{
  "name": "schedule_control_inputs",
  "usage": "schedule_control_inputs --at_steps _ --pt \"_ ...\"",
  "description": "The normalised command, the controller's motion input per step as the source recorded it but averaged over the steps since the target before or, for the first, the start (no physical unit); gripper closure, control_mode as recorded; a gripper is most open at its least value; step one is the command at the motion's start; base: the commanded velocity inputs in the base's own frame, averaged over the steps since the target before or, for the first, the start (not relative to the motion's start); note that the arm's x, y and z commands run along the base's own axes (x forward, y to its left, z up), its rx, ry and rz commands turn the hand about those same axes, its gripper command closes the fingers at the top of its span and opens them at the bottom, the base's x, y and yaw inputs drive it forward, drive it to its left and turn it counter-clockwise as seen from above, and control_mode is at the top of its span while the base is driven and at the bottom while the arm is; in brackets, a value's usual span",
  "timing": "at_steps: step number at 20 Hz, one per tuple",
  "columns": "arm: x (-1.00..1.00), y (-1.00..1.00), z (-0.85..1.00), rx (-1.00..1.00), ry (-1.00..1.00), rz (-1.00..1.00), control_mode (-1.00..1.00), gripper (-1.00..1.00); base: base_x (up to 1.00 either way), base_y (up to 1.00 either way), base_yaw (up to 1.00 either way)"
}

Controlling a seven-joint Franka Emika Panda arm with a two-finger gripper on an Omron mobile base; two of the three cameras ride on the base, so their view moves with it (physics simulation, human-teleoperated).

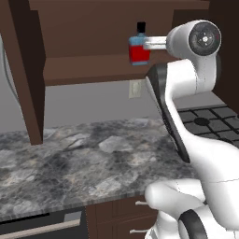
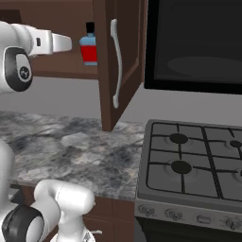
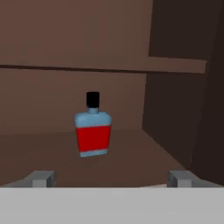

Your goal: Sort all alcoholic drinks to one cabinet, and non-alcoholic drinks to the other.

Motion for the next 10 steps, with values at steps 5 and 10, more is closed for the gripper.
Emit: schedule_control_inputs --at_steps 5,10 --pt "-0.49 0.02 -0.28 0.0 0.07 0.04 -1.0 -1.0 0.0 0.0 0.0" --pt "-0.35 0.0 -0.47 0.0 0.02 0.07 -1.0 -1.0 0.0 0.0 0.0"
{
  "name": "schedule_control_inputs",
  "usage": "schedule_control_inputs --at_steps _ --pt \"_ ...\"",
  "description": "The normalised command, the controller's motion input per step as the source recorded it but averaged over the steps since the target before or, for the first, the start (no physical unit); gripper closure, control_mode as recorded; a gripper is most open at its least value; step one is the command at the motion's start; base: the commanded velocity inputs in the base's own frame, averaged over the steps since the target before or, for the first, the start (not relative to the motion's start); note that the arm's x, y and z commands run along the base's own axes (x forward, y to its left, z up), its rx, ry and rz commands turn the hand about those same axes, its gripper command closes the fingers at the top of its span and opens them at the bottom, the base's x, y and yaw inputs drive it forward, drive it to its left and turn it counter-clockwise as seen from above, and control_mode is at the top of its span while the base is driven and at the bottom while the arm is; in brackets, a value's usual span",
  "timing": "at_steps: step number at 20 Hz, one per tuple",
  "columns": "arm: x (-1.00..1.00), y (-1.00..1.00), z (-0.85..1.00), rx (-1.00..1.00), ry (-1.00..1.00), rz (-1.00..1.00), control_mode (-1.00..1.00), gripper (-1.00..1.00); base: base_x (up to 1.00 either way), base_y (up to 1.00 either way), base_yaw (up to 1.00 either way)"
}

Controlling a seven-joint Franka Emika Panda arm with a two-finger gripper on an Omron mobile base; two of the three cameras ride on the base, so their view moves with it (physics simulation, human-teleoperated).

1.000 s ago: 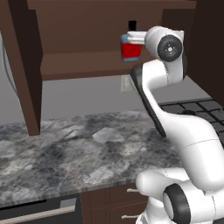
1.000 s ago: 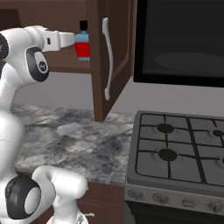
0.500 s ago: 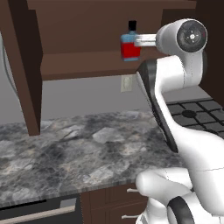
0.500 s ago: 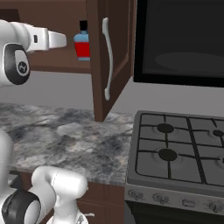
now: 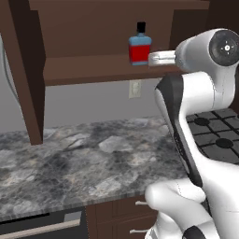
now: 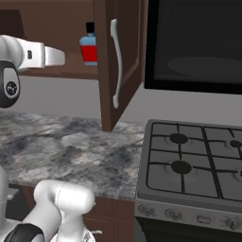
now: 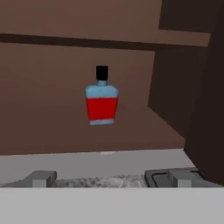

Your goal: Sort all alcoholic drinks to one cabinet, and non-alcoholic drinks to the other.

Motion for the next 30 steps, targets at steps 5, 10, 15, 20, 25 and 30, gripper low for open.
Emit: schedule_control_inputs --at_steps 5,10,15,20,25,30 --pt "-0.22 0.0 -0.46 0.02 -0.08 0.09 -1.0 -1.0 0.0 0.0 0.0" --pt "-0.22 0.0 -0.25 0.01 -0.18 0.11 -1.0 -1.0 0.0 0.0 0.0" --pt "-0.29 0.0 -0.02 0.01 -0.16 0.09 -1.0 -1.0 0.0 0.0 0.0" --pt "-0.43 0.0 0.07 0.0 -0.04 0.07 -1.0 -1.0 0.0 0.0 0.0" --pt "-0.42 0.0 0.09 0.0 0.0 0.02 -1.0 -1.0 0.0 0.0 0.0" --pt "-0.35 0.0 0.08 0.0 0.07 0.0 -1.0 -1.0 0.0 0.0 0.0"
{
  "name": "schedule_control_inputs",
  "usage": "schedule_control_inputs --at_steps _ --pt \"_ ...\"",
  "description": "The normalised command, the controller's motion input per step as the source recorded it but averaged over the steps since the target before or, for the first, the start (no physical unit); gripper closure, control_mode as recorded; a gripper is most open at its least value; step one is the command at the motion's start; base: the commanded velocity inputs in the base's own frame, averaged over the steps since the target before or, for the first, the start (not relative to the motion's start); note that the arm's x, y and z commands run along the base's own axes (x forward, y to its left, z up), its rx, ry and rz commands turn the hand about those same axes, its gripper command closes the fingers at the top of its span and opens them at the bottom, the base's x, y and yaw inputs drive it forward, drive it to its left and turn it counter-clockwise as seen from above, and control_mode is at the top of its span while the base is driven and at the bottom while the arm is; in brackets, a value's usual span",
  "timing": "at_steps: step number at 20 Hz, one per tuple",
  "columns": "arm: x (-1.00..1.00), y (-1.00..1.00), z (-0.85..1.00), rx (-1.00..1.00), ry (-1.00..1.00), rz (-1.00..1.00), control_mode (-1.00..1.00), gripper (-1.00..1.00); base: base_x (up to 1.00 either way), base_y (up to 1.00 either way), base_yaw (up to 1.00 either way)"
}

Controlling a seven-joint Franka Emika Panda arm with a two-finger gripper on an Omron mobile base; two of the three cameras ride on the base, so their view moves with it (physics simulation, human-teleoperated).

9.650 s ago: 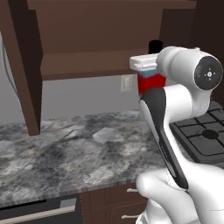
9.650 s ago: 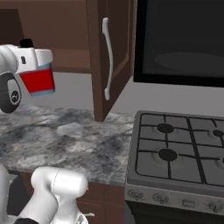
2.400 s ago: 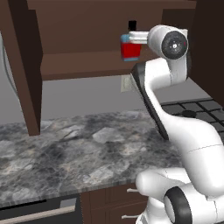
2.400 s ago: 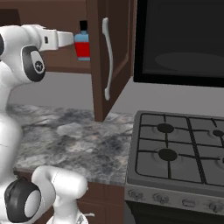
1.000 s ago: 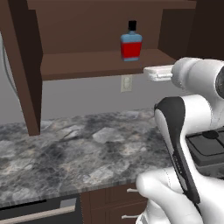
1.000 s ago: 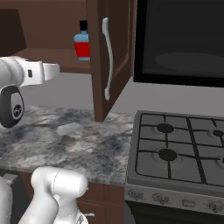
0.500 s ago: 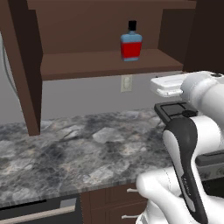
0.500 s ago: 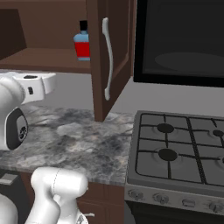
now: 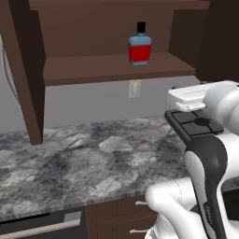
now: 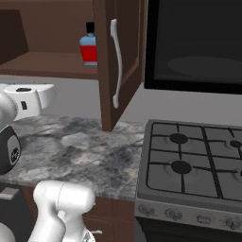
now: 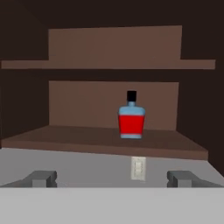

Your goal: Sort all alcoholic drinks to one cabinet, and non-alcoholic drinks to the other.

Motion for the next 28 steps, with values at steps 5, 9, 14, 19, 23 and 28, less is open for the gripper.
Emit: schedule_control_inputs --at_steps 5,9,14,19,23,28 --pt "-0.2 0.0 0.0 -0.03 0.2 0.0 -1.0 -1.0 0.0 0.0 0.0" --pt "-0.14 0.0 0.0 -0.03 0.24 0.0 -1.0 -1.0 0.0 0.0 0.0" --pt "-0.16 0.0 -0.03 -0.02 0.2 0.0 -1.0 -1.0 0.0 0.0 0.0" --pt "-0.1 0.0 -0.13 0.0 0.13 0.0 -1.0 -1.0 0.0 0.0 0.0" --pt "0.0 0.0 -0.22 0.0 0.03 0.0 1.0 -1.0 0.0 0.0 0.0" --pt "0.0 0.0 0.0 0.0 0.0 0.0 1.0 -1.0 -0.07 0.0 0.0"
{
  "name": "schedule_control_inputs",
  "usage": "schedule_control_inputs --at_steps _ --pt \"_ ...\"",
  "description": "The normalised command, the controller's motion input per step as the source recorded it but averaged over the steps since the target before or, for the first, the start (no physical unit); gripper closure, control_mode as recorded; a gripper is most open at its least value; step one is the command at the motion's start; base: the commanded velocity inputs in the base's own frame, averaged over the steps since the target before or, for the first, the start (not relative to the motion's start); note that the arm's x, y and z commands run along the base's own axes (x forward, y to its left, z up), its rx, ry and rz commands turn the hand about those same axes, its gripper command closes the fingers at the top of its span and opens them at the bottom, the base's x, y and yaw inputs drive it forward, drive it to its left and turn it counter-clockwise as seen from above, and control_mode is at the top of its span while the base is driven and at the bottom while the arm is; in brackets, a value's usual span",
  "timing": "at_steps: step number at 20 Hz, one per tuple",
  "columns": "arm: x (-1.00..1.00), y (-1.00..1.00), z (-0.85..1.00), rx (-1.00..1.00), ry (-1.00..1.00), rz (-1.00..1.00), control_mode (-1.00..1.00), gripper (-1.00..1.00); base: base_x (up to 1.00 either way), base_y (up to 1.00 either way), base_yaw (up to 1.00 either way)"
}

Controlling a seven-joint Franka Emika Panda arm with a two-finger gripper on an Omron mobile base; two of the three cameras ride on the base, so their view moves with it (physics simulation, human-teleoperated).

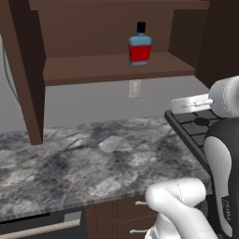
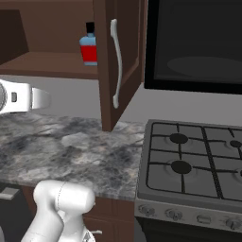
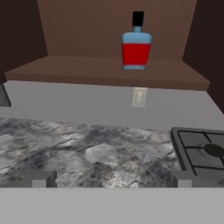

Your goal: Sort all alcoholic drinks to one cabinet, and non-alcoholic drinks to the other.

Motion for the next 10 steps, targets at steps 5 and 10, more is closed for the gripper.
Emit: schedule_control_inputs --at_steps 5,10 --pt "0.0 0.0 0.0 0.0 0.0 0.0 1.0 -1.0 -0.43 -0.2 -0.05" --pt "0.0 0.0 0.0 0.0 0.0 0.0 1.0 -1.0 -0.6 -0.24 -0.04"
